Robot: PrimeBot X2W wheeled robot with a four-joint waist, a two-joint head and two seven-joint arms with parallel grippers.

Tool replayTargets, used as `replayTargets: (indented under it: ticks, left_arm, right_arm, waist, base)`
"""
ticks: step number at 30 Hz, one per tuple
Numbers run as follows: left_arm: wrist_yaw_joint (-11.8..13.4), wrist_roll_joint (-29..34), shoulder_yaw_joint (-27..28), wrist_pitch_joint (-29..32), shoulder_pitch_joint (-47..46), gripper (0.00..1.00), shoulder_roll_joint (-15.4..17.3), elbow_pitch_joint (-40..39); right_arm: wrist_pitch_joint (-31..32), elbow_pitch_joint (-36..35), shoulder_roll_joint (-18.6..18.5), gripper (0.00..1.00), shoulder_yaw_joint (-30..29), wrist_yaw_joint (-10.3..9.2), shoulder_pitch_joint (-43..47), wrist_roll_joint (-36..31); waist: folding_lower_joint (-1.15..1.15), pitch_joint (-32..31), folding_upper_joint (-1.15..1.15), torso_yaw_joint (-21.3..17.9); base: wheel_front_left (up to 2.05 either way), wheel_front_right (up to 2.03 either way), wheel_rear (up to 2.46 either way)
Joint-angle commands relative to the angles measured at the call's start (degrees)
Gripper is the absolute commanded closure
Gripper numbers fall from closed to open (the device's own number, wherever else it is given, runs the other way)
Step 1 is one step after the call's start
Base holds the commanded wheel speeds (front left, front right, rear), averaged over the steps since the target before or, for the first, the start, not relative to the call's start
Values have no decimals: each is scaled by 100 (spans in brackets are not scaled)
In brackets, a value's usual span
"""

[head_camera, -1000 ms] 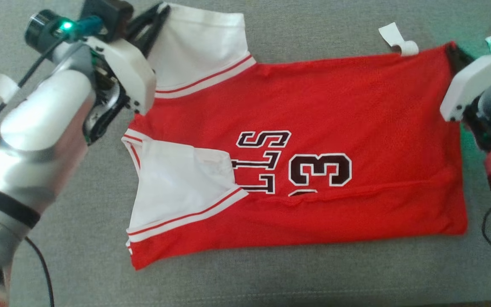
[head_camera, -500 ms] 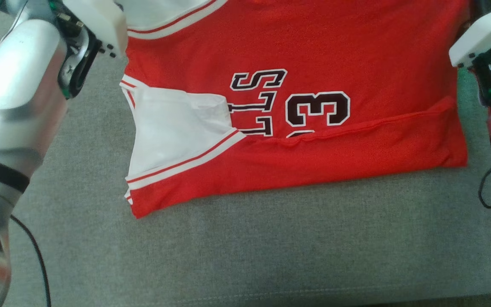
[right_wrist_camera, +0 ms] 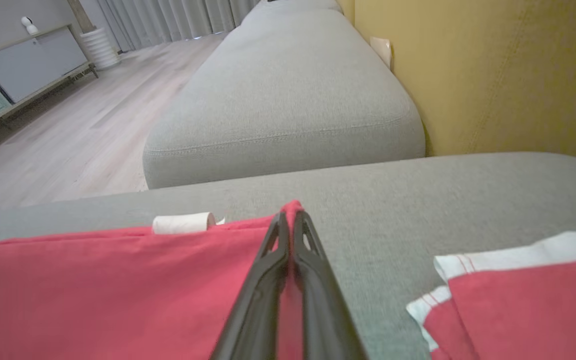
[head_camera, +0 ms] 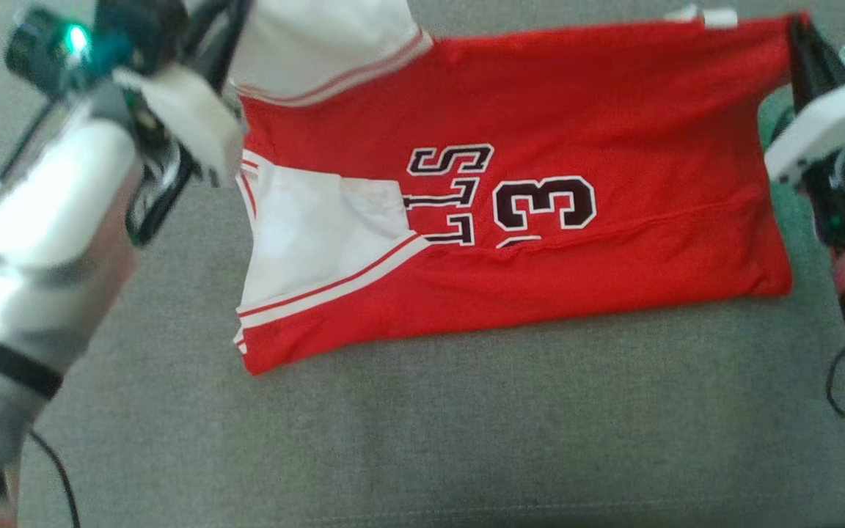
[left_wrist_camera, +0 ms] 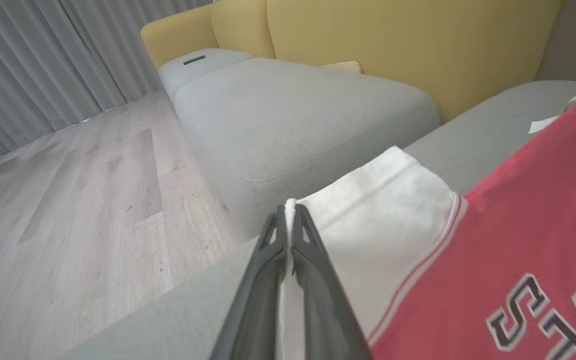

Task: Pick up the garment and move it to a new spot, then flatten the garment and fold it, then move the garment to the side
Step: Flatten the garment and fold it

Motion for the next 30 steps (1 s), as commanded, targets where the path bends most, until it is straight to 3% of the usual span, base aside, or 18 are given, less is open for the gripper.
replayTargets:
  ticks: [1,17,30]
  left_arm:
    - [-46,-42,141,-40,-59,100,316,-245]
    - [13,-532,-414,1356,1520,100,1493,-2566]
    - [89,-741,-668,1992,1918,100,1896,-3297]
  right_arm:
    - [47,-268,-109,100,111,39,159,135]
    - [1353,-1795,-928,100,400,39,2034,1048]
    - [2413,-2586,-1137,100,212,39,2682,1035]
  waist:
    - [0,-156,0,63]
    - [0,-771,0,228]
    - [0,-885,0,214]
  base:
    - [0,0,0]
    - [0,0,0]
    - [0,0,0]
